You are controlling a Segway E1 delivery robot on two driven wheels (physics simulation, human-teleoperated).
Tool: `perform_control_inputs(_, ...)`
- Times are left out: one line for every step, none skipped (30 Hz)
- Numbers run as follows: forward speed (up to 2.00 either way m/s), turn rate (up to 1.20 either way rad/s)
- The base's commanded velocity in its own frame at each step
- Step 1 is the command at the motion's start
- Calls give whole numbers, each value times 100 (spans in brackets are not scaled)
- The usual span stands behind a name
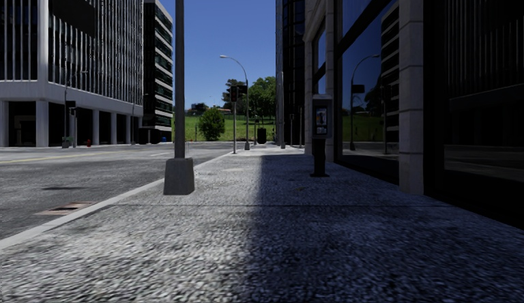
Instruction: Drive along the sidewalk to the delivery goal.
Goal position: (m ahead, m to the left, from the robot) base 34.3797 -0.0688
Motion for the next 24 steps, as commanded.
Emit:
perform_control_inputs(200,0)
perform_control_inputs(200,0)
perform_control_inputs(200,0)
perform_control_inputs(200,0)
perform_control_inputs(200,0)
perform_control_inputs(200,0)
perform_control_inputs(200,0)
perform_control_inputs(200,0)
perform_control_inputs(200,0)
perform_control_inputs(200,0)
perform_control_inputs(200,0)
perform_control_inputs(200,0)
perform_control_inputs(200,0)
perform_control_inputs(200,0)
perform_control_inputs(200,0)
perform_control_inputs(200,0)
perform_control_inputs(200,0)
perform_control_inputs(200,0)
perform_control_inputs(200,0)
perform_control_inputs(200,0)
perform_control_inputs(200,0)
perform_control_inputs(200,0)
perform_control_inputs(200,0)
perform_control_inputs(200,0)
